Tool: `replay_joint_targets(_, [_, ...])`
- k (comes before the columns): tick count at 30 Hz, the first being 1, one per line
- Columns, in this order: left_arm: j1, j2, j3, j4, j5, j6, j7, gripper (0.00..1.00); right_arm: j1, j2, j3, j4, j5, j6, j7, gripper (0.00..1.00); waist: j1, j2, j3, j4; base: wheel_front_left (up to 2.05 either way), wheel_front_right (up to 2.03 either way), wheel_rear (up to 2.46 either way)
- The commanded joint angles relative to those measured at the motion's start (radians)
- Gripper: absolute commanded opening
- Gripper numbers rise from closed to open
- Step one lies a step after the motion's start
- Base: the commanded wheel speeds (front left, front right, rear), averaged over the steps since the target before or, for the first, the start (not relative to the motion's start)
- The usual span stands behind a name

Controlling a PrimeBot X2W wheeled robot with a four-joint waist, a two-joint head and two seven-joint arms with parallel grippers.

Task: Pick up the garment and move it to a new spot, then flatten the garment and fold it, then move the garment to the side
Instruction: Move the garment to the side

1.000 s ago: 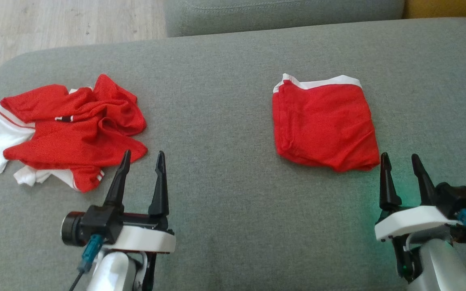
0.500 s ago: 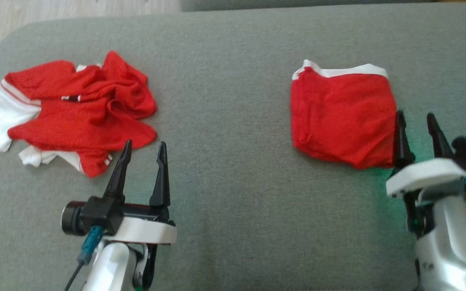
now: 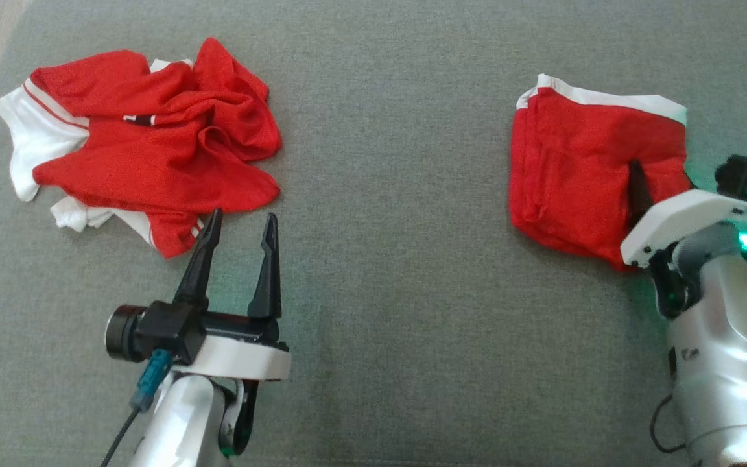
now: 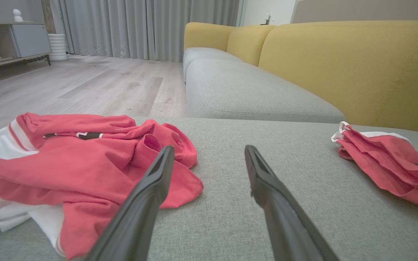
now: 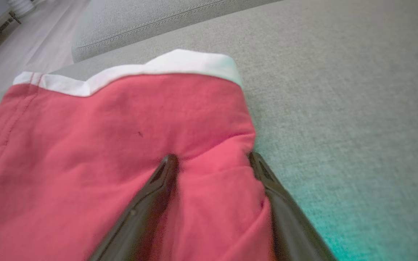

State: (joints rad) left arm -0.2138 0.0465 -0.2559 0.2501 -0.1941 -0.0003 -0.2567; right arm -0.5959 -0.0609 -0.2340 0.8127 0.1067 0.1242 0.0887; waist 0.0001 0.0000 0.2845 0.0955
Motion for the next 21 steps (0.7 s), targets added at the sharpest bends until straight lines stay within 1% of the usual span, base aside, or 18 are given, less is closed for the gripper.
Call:
replay_joint_targets(1, [-0.035,0.004,0.036,-0.03,0.001,0.0,-0.005,1.0,-0.012,0.009,0.038,0.002,-0.034,0.007,0.012,0.19,-0.0001,0.0,0.001,-0.004,0.0,0.0,0.0])
replay_joint_targets(2, [-0.035,0.004,0.039,-0.029,0.002,0.0,-0.005,1.0,-0.015,0.004,0.048,0.005,-0.057,0.007,0.009,0.0,-0.0001,0.0,-0.001,-0.007,0.0,0.0,0.0])
replay_joint_targets(3, [-0.035,0.004,0.039,-0.029,0.002,0.0,-0.005,1.0,-0.015,0.004,0.048,0.005,-0.057,0.007,0.009,0.0,-0.0001,0.0,-0.001,-0.007,0.0,0.0,0.0])
replay_joint_targets(6, [-0.034,0.004,0.046,-0.027,0.005,0.001,-0.005,1.0,-0.022,-0.018,0.082,-0.003,-0.107,0.007,-0.01,0.0,-0.0001,0.0,-0.013,-0.022,0.0,0.0,0.0])
replay_joint_targets(10, [-0.028,0.004,0.051,-0.028,0.007,0.001,-0.005,1.0,-0.038,-0.066,0.135,-0.035,-0.126,0.007,-0.021,0.0,-0.0001,0.0,-0.026,-0.046,0.0,0.0,0.0])
replay_joint_targets(14, [-0.028,0.004,0.051,-0.032,0.007,-0.002,-0.005,1.0,-0.052,-0.171,0.206,-0.071,-0.125,0.007,0.003,0.0,-0.0001,0.0,-0.027,-0.06,0.0,0.0,0.0])
replay_joint_targets(18, [-0.037,0.004,0.055,-0.058,0.003,0.001,-0.005,1.0,-0.058,-0.313,0.265,-0.104,-0.1,0.007,0.043,0.0,-0.0001,0.0,-0.008,-0.06,0.0,0.0,0.0])
replay_joint_targets(21, [-0.046,0.004,0.072,-0.07,0.001,0.002,-0.005,1.0,-0.057,-0.419,0.27,-0.122,-0.091,0.007,0.054,0.0,-0.0001,0.0,0.012,-0.053,0.0,0.0,0.0])
